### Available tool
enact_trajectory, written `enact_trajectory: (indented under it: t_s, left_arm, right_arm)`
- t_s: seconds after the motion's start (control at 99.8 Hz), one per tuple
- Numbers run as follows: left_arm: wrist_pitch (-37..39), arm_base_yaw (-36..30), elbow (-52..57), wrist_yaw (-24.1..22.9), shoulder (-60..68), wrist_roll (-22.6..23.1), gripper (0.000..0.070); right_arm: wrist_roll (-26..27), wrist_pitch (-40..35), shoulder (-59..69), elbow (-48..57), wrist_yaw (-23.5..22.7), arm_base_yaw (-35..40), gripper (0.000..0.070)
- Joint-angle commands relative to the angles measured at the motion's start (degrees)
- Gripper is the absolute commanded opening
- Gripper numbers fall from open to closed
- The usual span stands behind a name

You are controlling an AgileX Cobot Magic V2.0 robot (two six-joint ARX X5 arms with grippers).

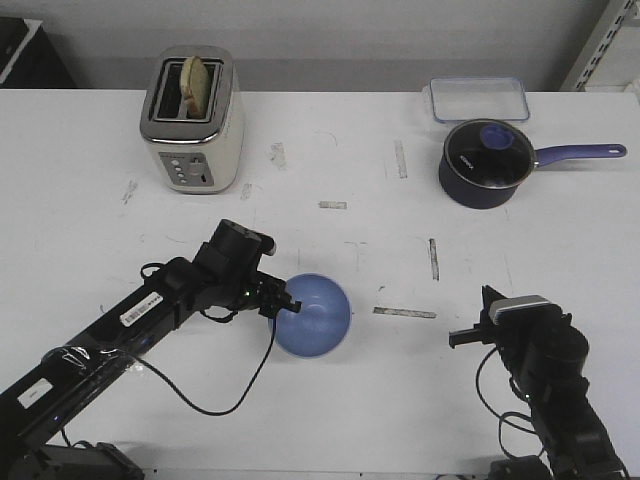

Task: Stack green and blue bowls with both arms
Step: 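Lower the blue bowl into the green bowl and open the left gripper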

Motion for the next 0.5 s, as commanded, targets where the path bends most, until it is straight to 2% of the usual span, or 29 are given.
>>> enact_trajectory:
  t_s: [0.0, 0.07, 0.11, 0.17, 0.241, 0.311, 0.381, 0.491]
  left_arm:
    - [0.33, -0.42, 1.07, 0.07, 0.59, -0.2, 0.0002]
    - [0.31, -0.42, 1.07, 0.09, 0.59, -0.02, 0.0018]
    - [0.35, -0.42, 1.07, 0.09, 0.59, -0.02, 0.0075]
    - [0.42, -0.42, 1.07, 0.09, 0.59, -0.02, 0.0205]
    - [0.48, -0.42, 1.07, 0.11, 0.59, -0.04, 0.0412]
    - [0.63, -0.42, 1.09, 0.11, 0.59, -0.07, 0.0541]
    - [0.72, -0.42, 1.46, 0.11, 0.59, -0.07, 0.0569]
    - [0.72, -0.37, 2.95, 0.09, 0.57, -0.04, 0.057]
  right_arm:
    - [0.37, 0.28, 0.31, 0.55, -0.04, 0.04, 0.0]
    - [0.37, 0.28, 0.33, 0.55, -0.04, 0.04, 0.0]
    - [0.37, 0.31, 0.31, 0.55, -0.04, 0.04, 0.0]
    - [0.37, 0.31, 0.31, 0.55, -0.04, 0.04, 0.0]
    - [0.37, 0.28, 0.31, 0.55, -0.04, 0.04, 0.0]
    - [0.37, 0.31, 0.33, 0.55, -0.04, 0.04, 0.0]
    - [0.37, 0.31, 0.33, 0.55, -0.04, 0.04, 0.0]
    - [0.37, 0.31, 0.31, 0.55, -0.04, 0.04, 0.0]
